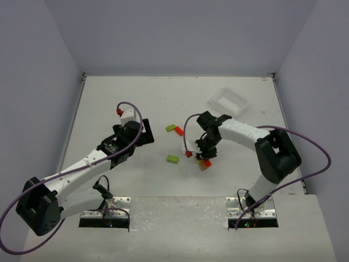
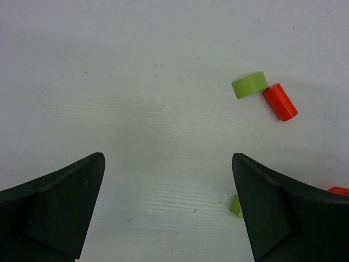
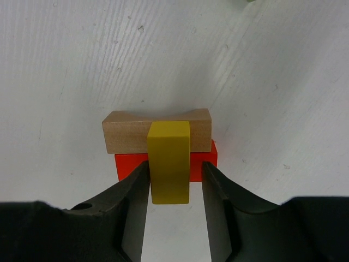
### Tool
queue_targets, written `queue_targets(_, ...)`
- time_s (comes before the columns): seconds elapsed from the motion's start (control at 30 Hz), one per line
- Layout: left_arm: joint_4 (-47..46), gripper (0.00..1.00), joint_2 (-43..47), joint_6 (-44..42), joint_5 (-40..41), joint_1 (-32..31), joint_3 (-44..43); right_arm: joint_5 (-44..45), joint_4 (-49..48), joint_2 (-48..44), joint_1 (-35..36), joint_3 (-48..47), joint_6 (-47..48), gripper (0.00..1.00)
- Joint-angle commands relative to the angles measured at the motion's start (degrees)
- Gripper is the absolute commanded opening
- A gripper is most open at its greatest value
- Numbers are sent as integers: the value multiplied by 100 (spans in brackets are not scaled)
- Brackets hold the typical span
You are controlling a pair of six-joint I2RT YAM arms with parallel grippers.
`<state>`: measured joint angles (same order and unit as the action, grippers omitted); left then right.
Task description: Build the wood block tower
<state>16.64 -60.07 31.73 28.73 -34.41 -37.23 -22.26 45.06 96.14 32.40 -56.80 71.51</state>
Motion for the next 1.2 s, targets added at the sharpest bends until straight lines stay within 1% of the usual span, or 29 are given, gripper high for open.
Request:
queue_targets(0.0, -117, 100, -25, -26, 37, 62, -236, -140, -111, -151, 25, 7, -66, 47)
queue_targets(0.07, -126, 100, -39, -26, 27, 58, -241, -129, -95, -182, 29, -14, -84, 51)
queue_targets(0.1, -126, 100, -47, -26, 27, 58, -241, -137, -86, -199, 37, -24, -100, 51)
queue_targets(0.23, -128, 100, -68, -44, 47, 60, -249, -266, 152, -430, 62, -60, -137, 60)
queue_targets(0.47, -85, 100, -83, -33, 140, 58, -269, -100, 297, -858, 58, -69, -182, 68)
queue_targets(0.53, -43, 100, -91, -19, 175, 58, -290, -143, 409, -1050, 57, -27, -125, 75)
queue_targets(0.57, -20, 100, -102, 2, 181, 58, -307, -166, 463, -1103, 60, -20, -96, 87)
queue_targets(0.6, 2, 100, -110, 29, 185, 58, -319, -185, 517, -1157, 62, -16, -76, 96)
queue_targets(0.67, 61, 100, -101, 142, 227, 58, -356, -193, 576, -1400, 56, -29, -83, 99)
queue_targets(0.8, 120, 100, 40, 484, 401, 49, -403, -59, 464, -1801, 60, -82, -80, 99)
queue_targets(0.9, 8, 100, 148, 572, 377, 53, -433, 54, 74, -2082, 56, -147, -260, 99)
queue_targets(1.0, -162, 100, 129, 463, 295, 57, -577, -26, -725, -2448, 63, -242, -737, 99)
queue_targets(1.07, -172, 100, 34, 415, 343, 51, -730, -25, -1539, -2616, 58, -206, -1623, 99)
queue_targets(1.13, -179, 100, -74, 342, 376, 51, -899, 80, -2154, -2783, 64, -139, -2436, 99)
queue_targets(1.17, -230, 100, -126, 302, 379, 49, -983, 271, -2452, -2923, 64, -11, -3174, 99)
